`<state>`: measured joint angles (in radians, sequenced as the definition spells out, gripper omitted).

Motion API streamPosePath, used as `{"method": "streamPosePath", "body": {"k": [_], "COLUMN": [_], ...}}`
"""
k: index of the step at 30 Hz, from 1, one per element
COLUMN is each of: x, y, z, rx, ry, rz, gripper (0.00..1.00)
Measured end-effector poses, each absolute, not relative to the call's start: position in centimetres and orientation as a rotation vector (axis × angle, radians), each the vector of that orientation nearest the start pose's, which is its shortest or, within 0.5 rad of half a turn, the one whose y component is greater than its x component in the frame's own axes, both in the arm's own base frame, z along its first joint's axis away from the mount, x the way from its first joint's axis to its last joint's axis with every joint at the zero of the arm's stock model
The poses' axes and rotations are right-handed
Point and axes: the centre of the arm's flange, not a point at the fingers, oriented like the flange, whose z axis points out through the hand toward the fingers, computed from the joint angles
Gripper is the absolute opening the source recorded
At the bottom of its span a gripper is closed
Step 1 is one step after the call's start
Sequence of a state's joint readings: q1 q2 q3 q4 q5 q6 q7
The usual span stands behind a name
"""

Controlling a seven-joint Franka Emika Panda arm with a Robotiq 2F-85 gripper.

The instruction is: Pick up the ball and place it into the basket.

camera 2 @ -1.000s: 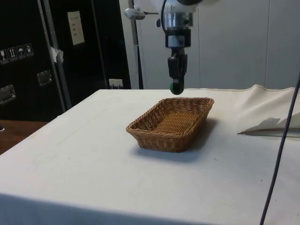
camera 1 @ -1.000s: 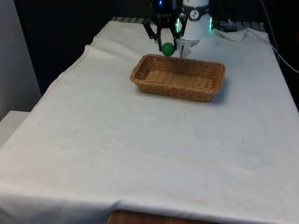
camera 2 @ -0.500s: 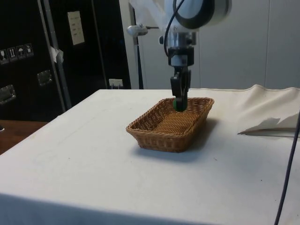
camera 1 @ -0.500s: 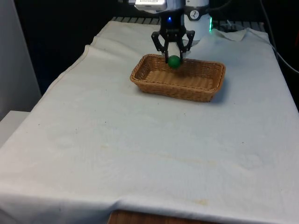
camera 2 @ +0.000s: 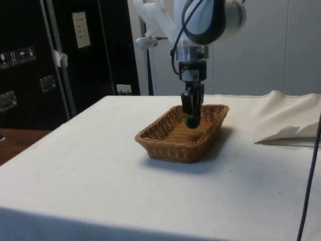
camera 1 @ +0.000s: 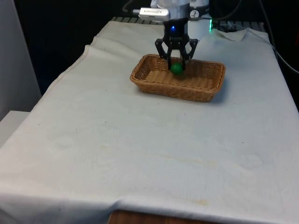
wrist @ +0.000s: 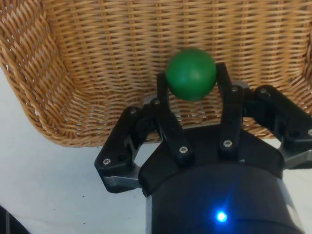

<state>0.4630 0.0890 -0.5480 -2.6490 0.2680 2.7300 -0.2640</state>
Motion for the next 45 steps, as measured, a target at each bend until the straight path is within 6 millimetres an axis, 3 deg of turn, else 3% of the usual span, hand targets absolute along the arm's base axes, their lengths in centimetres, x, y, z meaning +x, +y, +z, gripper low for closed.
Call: {"method": "streamPosePath", "body": {"k": [2,4,11,12,13,23,32,39,45], "x": [42.2,42.2,42.1,42.2,42.2,42.3,43.8,45.2,45.6], "y": [-5.0,-5.0,-5.0,-5.0,-5.0,-4.9,-3.8,-2.8,-2.4], "z": [21.7,21.7,21.7,21.7,21.7,21.8,24.4,27.5,28.7], "rx": [-3.081,-3.081,-3.082,-3.082,-3.082,-3.081,-3.047,-3.024,-3.014], "ry": [0.098,0.098,0.098,0.096,0.096,0.094,0.049,-0.007,-0.034], "rz": [-0.031,-0.031,-0.030,-0.030,-0.030,-0.034,-0.069,-0.084,-0.091], "gripper": [0.02,0.14,0.74,0.91,0.98,1.00,1.00,1.00,1.00]}}
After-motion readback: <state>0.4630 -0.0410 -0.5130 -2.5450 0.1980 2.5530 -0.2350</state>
